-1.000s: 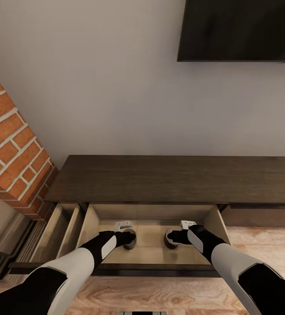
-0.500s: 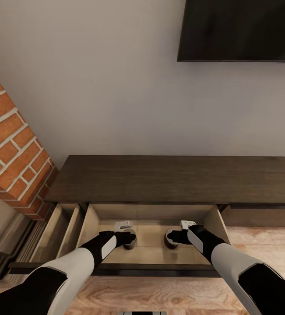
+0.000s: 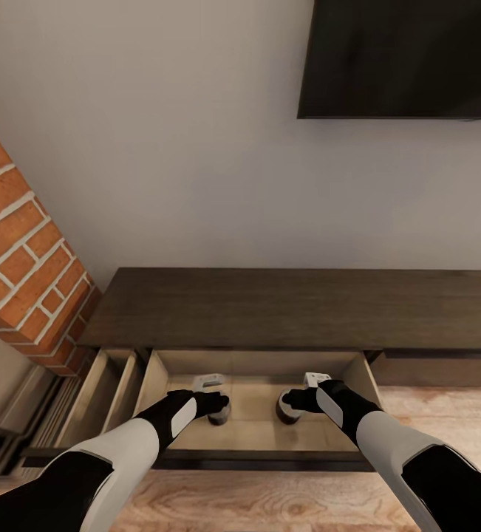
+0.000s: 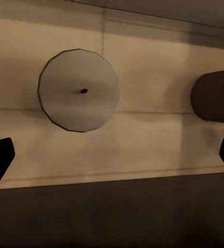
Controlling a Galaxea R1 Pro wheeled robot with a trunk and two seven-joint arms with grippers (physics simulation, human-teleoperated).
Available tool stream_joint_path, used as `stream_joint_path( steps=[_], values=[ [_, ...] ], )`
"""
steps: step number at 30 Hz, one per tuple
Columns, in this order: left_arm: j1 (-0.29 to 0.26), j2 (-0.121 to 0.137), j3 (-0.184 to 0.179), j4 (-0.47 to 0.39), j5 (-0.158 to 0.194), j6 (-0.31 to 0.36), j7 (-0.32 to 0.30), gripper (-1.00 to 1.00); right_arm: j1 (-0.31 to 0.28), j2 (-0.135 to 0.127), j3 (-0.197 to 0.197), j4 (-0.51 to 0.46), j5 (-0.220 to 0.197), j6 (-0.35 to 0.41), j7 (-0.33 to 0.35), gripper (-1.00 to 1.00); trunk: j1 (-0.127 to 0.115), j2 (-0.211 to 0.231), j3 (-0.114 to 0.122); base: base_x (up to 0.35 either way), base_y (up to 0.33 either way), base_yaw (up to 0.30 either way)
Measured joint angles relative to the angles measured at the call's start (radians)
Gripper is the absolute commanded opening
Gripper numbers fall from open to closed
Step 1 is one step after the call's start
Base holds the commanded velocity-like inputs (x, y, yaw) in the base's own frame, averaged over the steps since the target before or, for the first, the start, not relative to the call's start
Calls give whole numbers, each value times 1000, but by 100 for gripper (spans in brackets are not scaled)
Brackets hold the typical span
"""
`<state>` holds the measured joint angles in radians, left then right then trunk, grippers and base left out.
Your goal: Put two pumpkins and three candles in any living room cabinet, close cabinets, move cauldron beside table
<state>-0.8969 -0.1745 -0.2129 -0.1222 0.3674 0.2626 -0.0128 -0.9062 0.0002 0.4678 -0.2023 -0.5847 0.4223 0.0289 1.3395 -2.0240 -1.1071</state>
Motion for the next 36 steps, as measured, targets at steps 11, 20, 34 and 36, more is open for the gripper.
stream_joint_path(
  steps=[11, 20, 34, 36],
  values=[
    [0, 0, -1, -12, 2, 88, -1, 100, 0, 0, 0, 0, 1, 3, -5, 100, -42, 77, 34, 0, 0, 0],
    [0, 0, -2, -52, 4, 192, 2, 100, 0, 0, -1, -1, 2, 7, -5, 100, -77, 140, 63, 0, 0, 0],
    [0, 0, -3, -69, 5, 231, 9, 100, 0, 0, 0, -1, 2, 8, -5, 100, -130, 238, 110, 0, 0, 0],
    [0, 0, -3, -69, 6, 231, 11, 100, 0, 0, 0, -1, 2, 8, -6, 100, -138, 252, 119, 0, 0, 0]
  ],
)
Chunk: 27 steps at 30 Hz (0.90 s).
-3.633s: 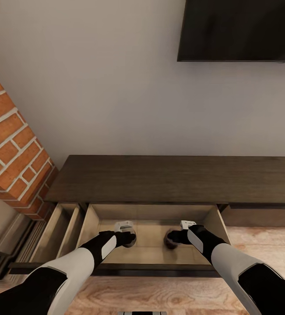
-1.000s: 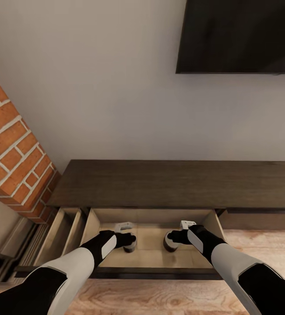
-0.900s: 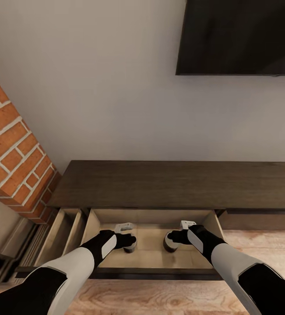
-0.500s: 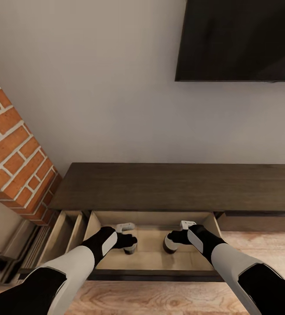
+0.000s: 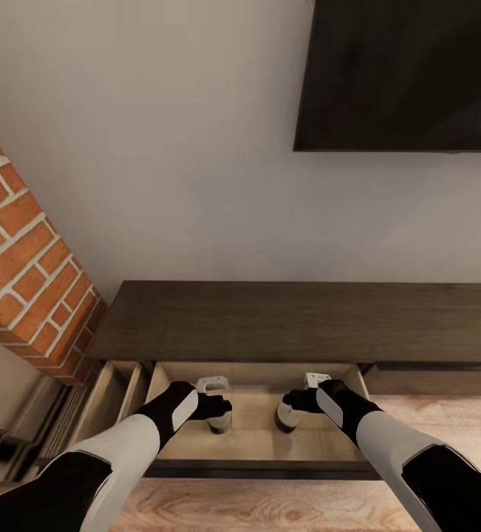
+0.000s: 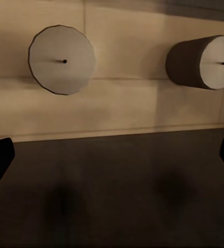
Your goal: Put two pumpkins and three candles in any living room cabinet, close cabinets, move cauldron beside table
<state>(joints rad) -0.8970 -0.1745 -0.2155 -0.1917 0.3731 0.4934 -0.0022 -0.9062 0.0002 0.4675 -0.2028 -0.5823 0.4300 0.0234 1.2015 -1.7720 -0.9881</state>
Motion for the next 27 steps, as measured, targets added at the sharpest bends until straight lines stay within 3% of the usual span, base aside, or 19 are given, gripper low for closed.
stream_joint_path(
  steps=[18, 27],
  values=[
    [0, 0, 2, 15, 0, 0, 1, 100, 0, 1, 1, 1, 2, 0, 0, 100, -69, 126, 85, 0, 0, 0],
    [0, 0, 6, 77, 0, -6, 1, 100, 0, 2, 1, 1, 2, 0, 0, 100, -104, 189, 128, 0, 0, 0]
  ],
)
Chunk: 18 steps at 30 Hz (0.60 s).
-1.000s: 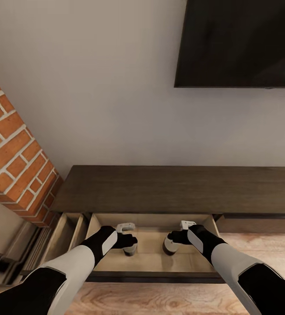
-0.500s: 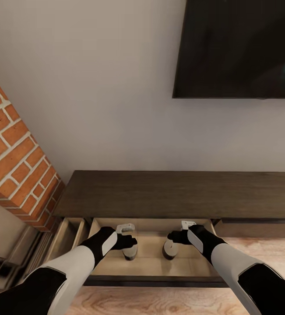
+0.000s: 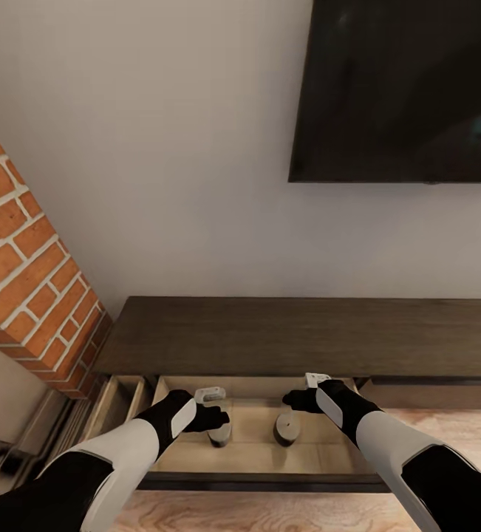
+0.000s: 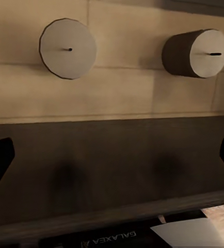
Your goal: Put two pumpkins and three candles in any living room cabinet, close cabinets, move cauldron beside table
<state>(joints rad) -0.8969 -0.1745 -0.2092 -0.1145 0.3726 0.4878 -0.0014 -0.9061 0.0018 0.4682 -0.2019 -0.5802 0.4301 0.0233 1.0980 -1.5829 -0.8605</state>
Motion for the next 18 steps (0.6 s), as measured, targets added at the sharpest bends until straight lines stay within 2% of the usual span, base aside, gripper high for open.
stream_joint_path(
  steps=[7, 13, 18],
  values=[
    [1, 0, 5, 30, -2, -8, 0, 100, 0, 5, -2, 0, 1, 0, 0, 100, -27, 49, 33, 0, 0, 0],
    [8, 0, 5, 34, -1, -63, 0, 100, 10, 6, -2, 0, 1, 0, 0, 100, -50, 91, 62, 0, 0, 0],
    [10, 0, 6, 35, -1, -75, 0, 100, 20, 6, -2, 0, 0, 0, 1, 100, -69, 126, 85, 0, 0, 0]
  ],
)
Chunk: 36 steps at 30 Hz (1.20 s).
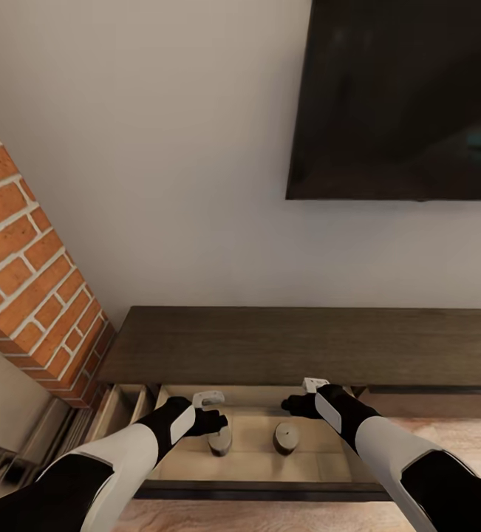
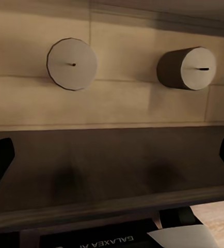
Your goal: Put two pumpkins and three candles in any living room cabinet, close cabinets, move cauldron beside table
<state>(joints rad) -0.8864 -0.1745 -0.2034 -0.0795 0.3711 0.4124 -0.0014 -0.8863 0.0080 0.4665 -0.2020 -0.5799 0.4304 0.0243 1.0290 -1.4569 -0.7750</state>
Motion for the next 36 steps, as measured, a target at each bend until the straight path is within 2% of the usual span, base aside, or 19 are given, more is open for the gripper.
stream_joint_path(
  steps=[10, 13, 17, 24, 29, 32, 36],
  values=[
    [0, 0, 2, -1, -1, -5, 2, 100, 5, 0, 0, 0, 0, 0, 0, 100, -4, 7, 19, 0, 0, 0],
    [0, 0, 2, -1, -1, -31, 3, 100, 5, 0, 0, 0, 0, 0, -1, 100, -4, 7, 24, 0, 0, 0],
    [1, 0, 2, 0, -2, -58, 3, 100, 5, 0, 0, 0, 0, 0, -1, 100, -19, 35, 43, 0, 0, 0],
    [2, 0, 3, 1, -1, -64, 3, 100, 6, 0, 0, 0, 1, 0, -1, 100, -46, 84, 76, 0, 0, 27],
    [2, 11, 3, 3, 1, -73, 3, 100, 17, 0, 0, 0, 1, 0, -1, 100, -65, 119, 100, 0, 0, 59],
    [4, 14, 3, 13, 17, -125, 1, 100, 18, 0, 0, 0, 1, 0, -1, 100, -77, 140, 114, 0, 0, 61],
    [5, 14, 3, 34, 23, -144, 0, 100, 19, 0, 0, 0, 1, 0, -1, 100, -92, 168, 133, 0, 0, 61]
  ],
)
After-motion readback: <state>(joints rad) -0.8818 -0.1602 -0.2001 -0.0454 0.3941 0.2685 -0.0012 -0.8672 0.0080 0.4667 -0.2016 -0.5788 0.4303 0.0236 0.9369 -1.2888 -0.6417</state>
